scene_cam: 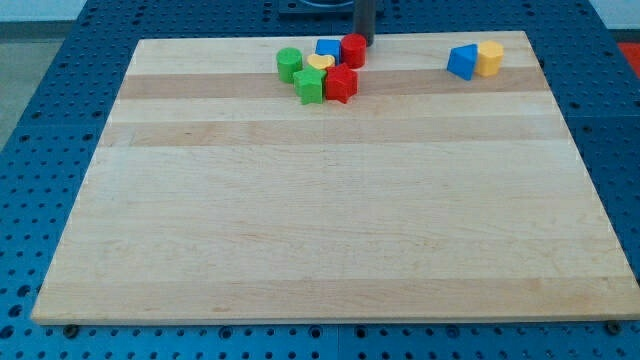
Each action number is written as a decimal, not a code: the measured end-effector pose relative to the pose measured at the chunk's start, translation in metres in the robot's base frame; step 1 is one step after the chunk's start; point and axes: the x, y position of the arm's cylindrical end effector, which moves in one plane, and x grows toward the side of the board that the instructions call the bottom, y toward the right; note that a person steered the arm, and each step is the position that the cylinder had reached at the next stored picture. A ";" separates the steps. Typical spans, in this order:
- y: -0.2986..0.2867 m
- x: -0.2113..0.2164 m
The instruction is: Place the red circle to the right of the blue cube
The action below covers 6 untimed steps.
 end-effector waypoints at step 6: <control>0.038 0.014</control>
